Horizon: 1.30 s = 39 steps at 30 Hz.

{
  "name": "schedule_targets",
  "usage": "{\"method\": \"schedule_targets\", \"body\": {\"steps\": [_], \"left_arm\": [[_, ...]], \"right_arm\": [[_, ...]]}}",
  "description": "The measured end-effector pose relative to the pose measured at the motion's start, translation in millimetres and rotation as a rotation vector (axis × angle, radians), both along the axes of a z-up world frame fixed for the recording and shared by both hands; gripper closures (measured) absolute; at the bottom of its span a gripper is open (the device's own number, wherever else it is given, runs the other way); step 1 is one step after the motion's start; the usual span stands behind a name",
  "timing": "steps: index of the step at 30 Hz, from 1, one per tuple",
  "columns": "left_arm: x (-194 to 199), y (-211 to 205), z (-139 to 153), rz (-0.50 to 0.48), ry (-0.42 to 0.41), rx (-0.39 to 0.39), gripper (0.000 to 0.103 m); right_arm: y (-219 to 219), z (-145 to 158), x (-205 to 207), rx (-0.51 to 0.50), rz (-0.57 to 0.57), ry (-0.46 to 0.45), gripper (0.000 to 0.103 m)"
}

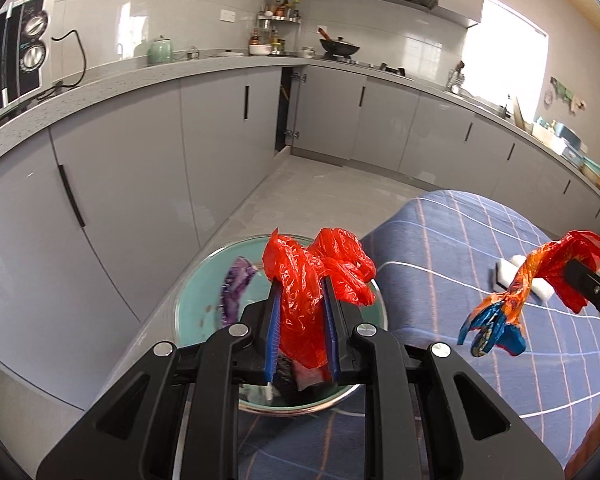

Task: Collect trash
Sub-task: 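Carry the orange-red bag and red bag over the teal bin with both tools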

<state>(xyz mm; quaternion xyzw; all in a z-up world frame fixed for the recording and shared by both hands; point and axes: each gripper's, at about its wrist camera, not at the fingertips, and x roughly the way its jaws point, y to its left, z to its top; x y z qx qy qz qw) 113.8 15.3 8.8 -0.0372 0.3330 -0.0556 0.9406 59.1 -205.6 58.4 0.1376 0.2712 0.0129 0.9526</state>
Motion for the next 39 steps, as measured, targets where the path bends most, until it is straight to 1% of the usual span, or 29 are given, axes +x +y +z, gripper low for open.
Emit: {"method": "schedule_targets", "body": {"steps": [10,21,28,39], "left_arm": [[-2.4,25.6,-2.6,0.051,0.002,-0.008,0.084],[2.9,46.3,-8.8,0.092,0.014,-0.014,0.084],[5.7,55.3,-16.3,0.113,0.030,-0.028,0.084],[22.9,46.6,-30.6,0.083,0.066,-0.034,0.084]], "right_arm": [[49.2,1.2,15.0,-0.021,0.103,0.003,0.088],[81.4,-1.3,30.7,-0.029,0.173,0.009,0.088],[94.4,-6.0,37.2,-0.055,0.182,0.011,0.088],[97.5,-22.6,51.2,-0.081,0.169,0.049,0.088]]}}
